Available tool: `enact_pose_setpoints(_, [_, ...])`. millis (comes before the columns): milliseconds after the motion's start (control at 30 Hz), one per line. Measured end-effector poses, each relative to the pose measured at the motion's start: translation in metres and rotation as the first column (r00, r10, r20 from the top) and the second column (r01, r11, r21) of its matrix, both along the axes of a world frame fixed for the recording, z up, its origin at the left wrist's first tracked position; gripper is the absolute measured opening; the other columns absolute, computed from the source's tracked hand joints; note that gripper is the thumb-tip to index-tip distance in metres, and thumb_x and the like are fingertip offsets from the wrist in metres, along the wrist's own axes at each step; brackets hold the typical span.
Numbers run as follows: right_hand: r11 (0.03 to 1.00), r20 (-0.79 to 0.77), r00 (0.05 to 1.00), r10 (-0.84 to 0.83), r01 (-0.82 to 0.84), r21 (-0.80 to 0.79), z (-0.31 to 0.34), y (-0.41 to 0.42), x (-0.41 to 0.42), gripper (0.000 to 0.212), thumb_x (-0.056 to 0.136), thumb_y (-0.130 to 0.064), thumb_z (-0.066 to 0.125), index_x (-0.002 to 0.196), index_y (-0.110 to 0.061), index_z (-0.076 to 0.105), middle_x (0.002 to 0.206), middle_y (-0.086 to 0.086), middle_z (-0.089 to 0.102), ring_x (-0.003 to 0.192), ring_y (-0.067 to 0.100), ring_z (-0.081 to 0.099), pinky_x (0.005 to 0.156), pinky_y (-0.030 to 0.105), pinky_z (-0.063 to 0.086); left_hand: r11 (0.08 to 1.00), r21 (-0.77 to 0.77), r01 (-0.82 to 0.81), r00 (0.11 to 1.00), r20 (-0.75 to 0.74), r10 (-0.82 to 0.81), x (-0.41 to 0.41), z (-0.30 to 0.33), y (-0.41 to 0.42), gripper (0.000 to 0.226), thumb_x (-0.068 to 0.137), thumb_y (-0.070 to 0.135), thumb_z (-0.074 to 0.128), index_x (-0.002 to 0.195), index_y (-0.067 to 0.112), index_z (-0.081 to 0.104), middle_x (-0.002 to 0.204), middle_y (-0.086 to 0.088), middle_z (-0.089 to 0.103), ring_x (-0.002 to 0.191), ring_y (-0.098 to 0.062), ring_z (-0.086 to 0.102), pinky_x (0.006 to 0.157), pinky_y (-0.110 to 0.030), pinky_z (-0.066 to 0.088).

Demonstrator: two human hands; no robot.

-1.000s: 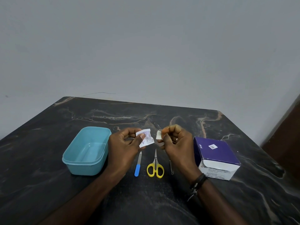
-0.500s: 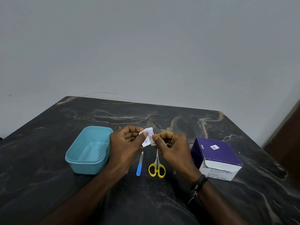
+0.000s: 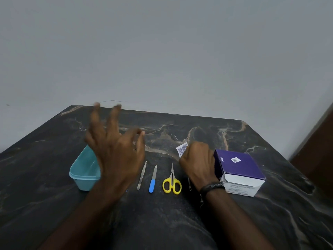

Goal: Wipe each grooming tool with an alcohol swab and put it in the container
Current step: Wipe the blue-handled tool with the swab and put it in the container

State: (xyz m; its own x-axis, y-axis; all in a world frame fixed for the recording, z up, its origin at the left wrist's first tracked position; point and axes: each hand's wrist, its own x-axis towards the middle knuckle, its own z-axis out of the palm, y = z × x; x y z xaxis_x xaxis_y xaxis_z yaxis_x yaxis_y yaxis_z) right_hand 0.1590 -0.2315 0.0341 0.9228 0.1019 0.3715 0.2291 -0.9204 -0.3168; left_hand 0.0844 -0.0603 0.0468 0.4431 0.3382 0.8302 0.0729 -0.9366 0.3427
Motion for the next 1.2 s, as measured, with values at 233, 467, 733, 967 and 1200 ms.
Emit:
enact_pose_setpoints(233, [0.979,0.023,0.997,-0.068,0.071,-0.192,-0.007,0.0,0.008,0.003,0.088,-0.011,0.061,0.09,-0.01,0.063,0.098,0.017,0.063,0.083,0.028,0.065,0.057,0.029,0.037,0.982,0.077,-0.17,0.911,-0.367,0.187,0.0,0.006,0.011,0.017,0.081,0.035,0.063,0.073,0.027,0.076,0.157,-0.01,0.023,0.144,-0.043,-0.012,0.1,-0.057,0.023])
enact_pose_setpoints(467, [0.984,0.033,0.998,-0.052,0.057,-0.17,-0.002,-0.003,0.002,0.003,0.088,-0.01,0.058,0.09,-0.008,0.058,0.107,0.017,0.054,0.079,0.03,0.061,0.058,0.032,0.037,0.942,0.321,-0.095,0.694,-0.658,0.293,0.002,0.0,0.006,0.017,0.084,0.037,0.06,0.076,0.024,0.067,0.159,-0.02,-0.014,0.134,-0.051,-0.035,0.105,-0.075,-0.001])
enact_pose_setpoints(733, [0.997,0.329,0.943,0.053,-0.031,-0.073,-0.003,0.001,-0.003,0.026,0.079,-0.001,0.058,0.074,-0.015,0.038,0.09,0.011,0.054,0.047,0.018,0.024,0.043,0.027,0.012,0.867,0.492,0.074,0.558,-0.741,0.373,0.002,-0.006,0.001,0.02,0.087,0.045,0.053,0.076,0.029,0.058,0.16,-0.014,-0.015,0.131,-0.048,-0.042,0.085,-0.074,-0.033])
enact_pose_setpoints(967, [0.994,0.241,0.969,0.058,-0.033,-0.107,-0.004,-0.007,-0.002,0.021,0.078,-0.007,0.069,0.094,-0.012,0.057,0.102,0.007,0.056,0.061,0.028,0.055,0.052,0.031,0.033,0.858,0.495,0.137,0.538,-0.764,0.355,0.0,-0.005,-0.007,0.015,0.087,0.04,0.056,0.09,0.028,0.064,0.16,-0.015,-0.014,0.129,-0.048,-0.043,0.089,-0.075,-0.03])
enact_pose_setpoints(1200, [0.994,0.337,0.937,0.091,-0.108,0.03,-0.004,-0.011,-0.001,0.03,0.08,-0.004,0.064,0.11,-0.008,0.062,0.102,0.011,0.065,0.077,0.034,0.064,0.059,0.032,0.04,0.889,0.454,0.063,0.583,-0.74,0.336,-0.002,-0.003,-0.011,0.015,0.086,0.038,0.057,0.08,0.026,0.062,0.157,-0.021,-0.022,0.128,-0.05,-0.044,0.086,-0.072,-0.033])
